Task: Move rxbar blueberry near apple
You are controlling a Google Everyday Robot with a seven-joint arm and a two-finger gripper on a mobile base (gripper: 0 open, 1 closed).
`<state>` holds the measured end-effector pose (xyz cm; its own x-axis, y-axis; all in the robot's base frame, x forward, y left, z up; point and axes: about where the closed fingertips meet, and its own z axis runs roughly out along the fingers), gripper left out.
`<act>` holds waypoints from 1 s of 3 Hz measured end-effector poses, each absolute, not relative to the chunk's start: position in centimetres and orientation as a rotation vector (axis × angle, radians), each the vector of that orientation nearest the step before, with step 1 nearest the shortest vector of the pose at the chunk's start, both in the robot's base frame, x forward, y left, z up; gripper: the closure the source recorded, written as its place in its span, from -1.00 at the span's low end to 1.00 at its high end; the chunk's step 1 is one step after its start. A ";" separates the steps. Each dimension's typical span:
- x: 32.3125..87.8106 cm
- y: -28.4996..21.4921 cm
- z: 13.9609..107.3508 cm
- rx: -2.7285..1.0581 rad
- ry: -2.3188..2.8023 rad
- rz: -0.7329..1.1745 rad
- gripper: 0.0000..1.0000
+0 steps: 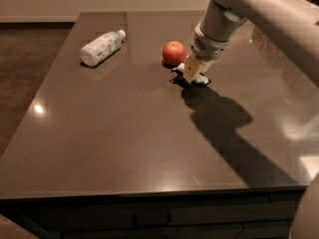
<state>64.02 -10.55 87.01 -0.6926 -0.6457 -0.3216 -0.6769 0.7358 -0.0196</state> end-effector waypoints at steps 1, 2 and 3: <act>65.3 -10.6 86.4 -1.010 2.648 0.141 0.67; 65.9 -10.9 85.8 -0.986 2.665 0.143 0.20; 66.3 -11.0 85.3 -0.971 2.677 0.152 -0.26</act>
Offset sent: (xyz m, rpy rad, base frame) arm 0.0251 -0.0088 -0.0132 -0.0001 0.0234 -0.0639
